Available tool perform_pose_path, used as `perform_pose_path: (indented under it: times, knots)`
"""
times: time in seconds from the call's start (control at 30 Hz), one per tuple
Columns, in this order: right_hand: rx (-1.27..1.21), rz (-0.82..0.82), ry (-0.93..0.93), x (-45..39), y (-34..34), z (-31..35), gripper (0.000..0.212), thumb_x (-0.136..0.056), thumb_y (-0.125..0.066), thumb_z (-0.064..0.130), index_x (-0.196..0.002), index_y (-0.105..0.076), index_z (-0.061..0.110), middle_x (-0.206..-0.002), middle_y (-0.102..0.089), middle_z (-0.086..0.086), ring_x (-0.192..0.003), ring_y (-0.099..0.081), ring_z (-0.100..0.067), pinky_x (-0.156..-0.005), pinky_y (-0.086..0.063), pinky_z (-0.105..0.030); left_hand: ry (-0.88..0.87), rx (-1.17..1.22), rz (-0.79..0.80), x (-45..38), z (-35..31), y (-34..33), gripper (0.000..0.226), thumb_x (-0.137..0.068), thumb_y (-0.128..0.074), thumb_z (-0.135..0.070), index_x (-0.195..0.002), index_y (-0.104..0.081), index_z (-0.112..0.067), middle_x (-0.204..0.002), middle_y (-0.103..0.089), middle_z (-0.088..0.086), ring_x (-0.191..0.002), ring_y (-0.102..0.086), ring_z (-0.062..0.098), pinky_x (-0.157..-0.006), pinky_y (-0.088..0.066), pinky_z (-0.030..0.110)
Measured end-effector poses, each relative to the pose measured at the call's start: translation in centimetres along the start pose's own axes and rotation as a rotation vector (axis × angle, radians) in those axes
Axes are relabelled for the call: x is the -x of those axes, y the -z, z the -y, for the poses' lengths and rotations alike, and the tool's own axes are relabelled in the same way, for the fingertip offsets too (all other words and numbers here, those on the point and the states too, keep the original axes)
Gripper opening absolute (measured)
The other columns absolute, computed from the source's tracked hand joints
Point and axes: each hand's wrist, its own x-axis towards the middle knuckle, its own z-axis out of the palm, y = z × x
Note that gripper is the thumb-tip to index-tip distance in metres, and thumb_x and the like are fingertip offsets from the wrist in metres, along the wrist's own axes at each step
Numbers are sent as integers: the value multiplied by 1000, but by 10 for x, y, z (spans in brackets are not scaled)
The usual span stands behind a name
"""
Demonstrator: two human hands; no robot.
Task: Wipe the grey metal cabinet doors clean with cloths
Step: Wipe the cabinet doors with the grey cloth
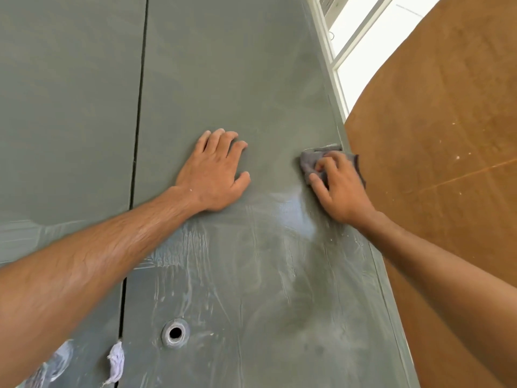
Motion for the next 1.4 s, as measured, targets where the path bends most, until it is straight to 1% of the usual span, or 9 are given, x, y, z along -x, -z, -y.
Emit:
perform_pose_path:
  times: [0.13, 0.33, 0.53, 0.7, 0.77, 0.9, 1.1, 1.27, 1.4]
  knots:
    - [22, -45, -382, -48, 10, -32, 41, -104, -37, 53, -116, -47, 15, -128, -45, -14, -115, -52, -34, -105, -42, -55, 5, -59, -3, 0, -3, -3, 72, -92, -25, -52, -147, -42, -10, -153, -39, 14, -148, -29, 37, -127, -14, 51]
    - [24, 30, 28, 5, -2, 1, 34, -107, -43, 47, -119, -52, 17, -129, -48, -8, -115, -47, -21, -102, -41, -40, 8, -62, 25, 3, -5, -2, 73, -92, -23, -51, -149, -41, -9, -155, -39, 15, -150, -28, 37, -128, -13, 51]
    - [57, 73, -285, -111, -22, 41, 55, -106, -25, 54, -156, -33, 33, -167, -25, -12, -148, -25, -48, -121, -21, -62, 102, 170, 50, -3, -1, 16, 85, -80, -44, -54, -151, -38, -7, -154, -40, 10, -139, -38, 32, -115, -27, 41]
    - [-56, 222, 137, -37, -28, 105, 54, -108, -28, 52, -160, -33, 38, -172, -21, -3, -158, -11, -39, -126, -9, -53, 196, 573, -20, -5, 7, 31, 78, -78, -46, -37, -147, -45, -1, -149, -45, 17, -141, -41, 33, -119, -29, 39]
    - [-22, 203, 96, -13, -18, 73, 54, -108, -27, 53, -161, -29, 40, -172, -18, 0, -159, -8, -35, -126, -7, -51, 149, 489, 19, -4, 13, 35, 75, -78, -43, -37, -145, -49, -4, -145, -49, 14, -137, -43, 32, -117, -30, 40]
    - [-19, 170, -352, -93, -11, 57, 56, -110, -21, 54, -163, -21, 40, -174, -10, -7, -157, -5, -46, -127, -5, -59, -9, 232, 7, 7, 30, 23, 70, -81, -37, -43, -139, -54, -8, -140, -52, 7, -133, -46, 30, -126, -19, 46]
    - [-52, 154, 25, -34, -31, 97, 48, -111, -31, 47, -160, -31, 43, -172, -17, 3, -159, -8, -36, -126, -5, -53, -68, 106, -55, 10, 32, 9, 71, -85, -32, -44, -142, -51, -6, -143, -49, 9, -136, -43, 30, -127, -17, 51]
    - [12, 95, -326, -47, -9, 6, 54, -109, -22, 56, -160, -29, 41, -171, -21, -3, -156, -15, -41, -126, -13, -60, -68, 67, -33, 10, 28, 6, 70, -88, -31, -43, -145, -46, -5, -145, -44, 8, -142, -36, 29, -129, -12, 51]
    - [4, 69, -384, -15, -11, 11, 52, -110, -22, 54, -161, -24, 43, -172, -16, -4, -157, -10, -41, -127, -10, -58, -67, 54, -38, 10, 29, 6, 70, -89, -31, -42, -147, -45, -4, -146, -43, 9, -144, -35, 29, -129, -12, 51]
